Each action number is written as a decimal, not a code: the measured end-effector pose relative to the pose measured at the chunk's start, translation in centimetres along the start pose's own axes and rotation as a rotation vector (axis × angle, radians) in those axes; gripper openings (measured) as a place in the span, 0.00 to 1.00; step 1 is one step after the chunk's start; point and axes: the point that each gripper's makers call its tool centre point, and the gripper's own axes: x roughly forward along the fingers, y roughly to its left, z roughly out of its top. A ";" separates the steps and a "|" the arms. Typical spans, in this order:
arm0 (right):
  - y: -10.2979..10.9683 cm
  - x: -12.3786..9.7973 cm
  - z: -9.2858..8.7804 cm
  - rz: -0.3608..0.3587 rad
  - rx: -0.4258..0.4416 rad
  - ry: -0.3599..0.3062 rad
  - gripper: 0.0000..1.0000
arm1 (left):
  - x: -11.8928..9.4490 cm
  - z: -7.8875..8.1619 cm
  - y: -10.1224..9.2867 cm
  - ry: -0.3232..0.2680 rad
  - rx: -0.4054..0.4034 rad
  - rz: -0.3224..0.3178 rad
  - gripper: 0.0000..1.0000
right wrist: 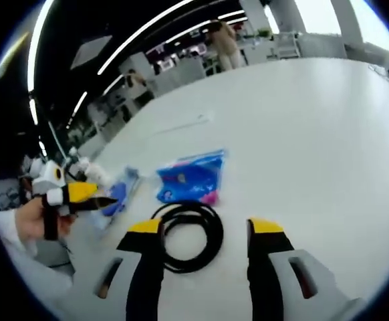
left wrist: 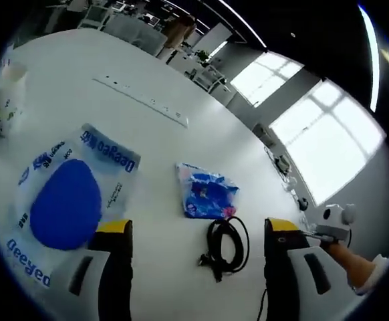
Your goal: Arrange the tabletop items into an orderly group along one side of the table until the central work area is clear of visible clutter.
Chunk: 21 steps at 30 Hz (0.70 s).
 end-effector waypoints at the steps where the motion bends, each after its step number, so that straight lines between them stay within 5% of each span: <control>1: 0.0 -0.5 -0.1 -0.003 0.005 -0.005 0.50 | -0.5 0.0 0.0 -0.005 0.005 -0.001 0.88; 11: 0.5 -2.9 -0.9 -0.022 0.061 -0.047 0.56 | -5.2 0.8 1.2 -0.056 0.092 0.026 0.93; 21: 0.5 -3.3 -2.1 -0.031 0.129 -0.076 0.56 | -8.3 1.1 4.3 -0.124 0.010 0.113 0.92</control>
